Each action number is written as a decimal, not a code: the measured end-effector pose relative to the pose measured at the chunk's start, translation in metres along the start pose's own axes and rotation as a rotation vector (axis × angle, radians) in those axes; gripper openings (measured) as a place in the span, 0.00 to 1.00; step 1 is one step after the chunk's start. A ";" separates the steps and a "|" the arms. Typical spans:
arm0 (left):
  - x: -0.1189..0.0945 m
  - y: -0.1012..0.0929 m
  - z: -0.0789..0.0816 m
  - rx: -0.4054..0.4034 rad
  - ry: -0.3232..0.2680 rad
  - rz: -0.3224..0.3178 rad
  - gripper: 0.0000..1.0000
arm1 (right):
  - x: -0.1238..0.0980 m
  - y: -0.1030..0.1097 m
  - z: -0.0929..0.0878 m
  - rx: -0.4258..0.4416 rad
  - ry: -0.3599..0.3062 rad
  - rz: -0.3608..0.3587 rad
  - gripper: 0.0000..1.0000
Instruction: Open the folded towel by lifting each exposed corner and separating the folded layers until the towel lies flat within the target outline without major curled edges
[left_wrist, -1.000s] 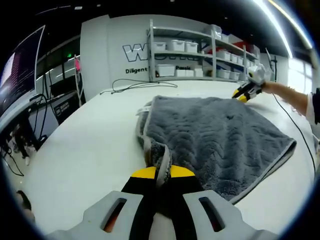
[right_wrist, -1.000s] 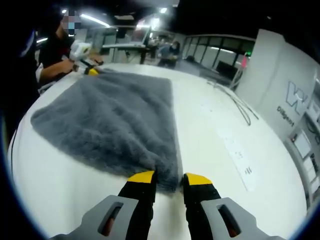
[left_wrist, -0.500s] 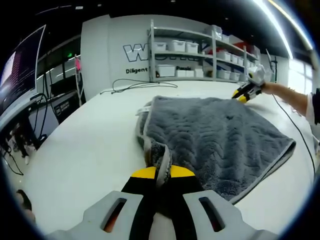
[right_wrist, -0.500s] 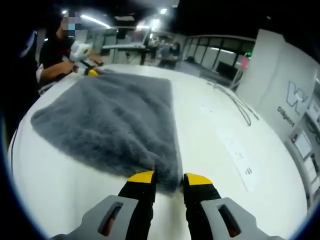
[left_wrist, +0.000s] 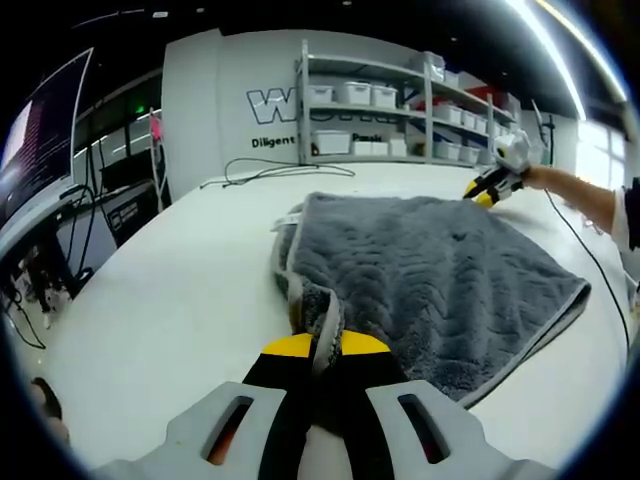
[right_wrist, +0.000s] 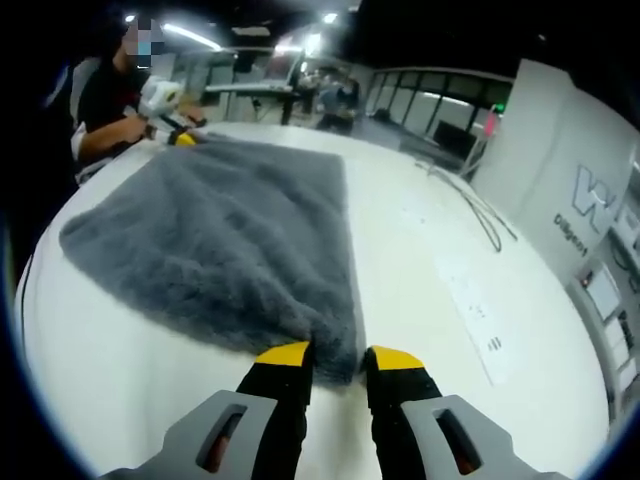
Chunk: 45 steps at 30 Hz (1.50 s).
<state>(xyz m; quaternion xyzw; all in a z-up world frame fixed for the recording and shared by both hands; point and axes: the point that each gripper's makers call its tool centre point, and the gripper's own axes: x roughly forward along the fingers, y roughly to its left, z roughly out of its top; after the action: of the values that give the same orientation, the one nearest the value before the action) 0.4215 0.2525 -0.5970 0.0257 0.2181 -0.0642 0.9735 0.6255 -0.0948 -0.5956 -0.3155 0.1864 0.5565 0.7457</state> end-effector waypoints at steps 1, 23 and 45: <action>0.000 0.000 0.000 0.002 -0.003 0.003 0.06 | 0.000 0.000 0.000 -0.003 0.001 -0.001 0.19; 0.000 0.002 0.002 -0.015 -0.058 0.012 0.07 | -0.005 0.000 0.003 0.063 0.007 -0.021 0.23; -0.013 -0.004 0.006 -0.095 -0.105 -0.038 0.21 | 0.000 0.014 0.045 0.060 -0.057 -0.020 0.22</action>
<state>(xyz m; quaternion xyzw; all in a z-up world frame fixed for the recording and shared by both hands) 0.4118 0.2494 -0.5862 -0.0282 0.1701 -0.0737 0.9823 0.6090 -0.0617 -0.5666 -0.2788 0.1785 0.5519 0.7654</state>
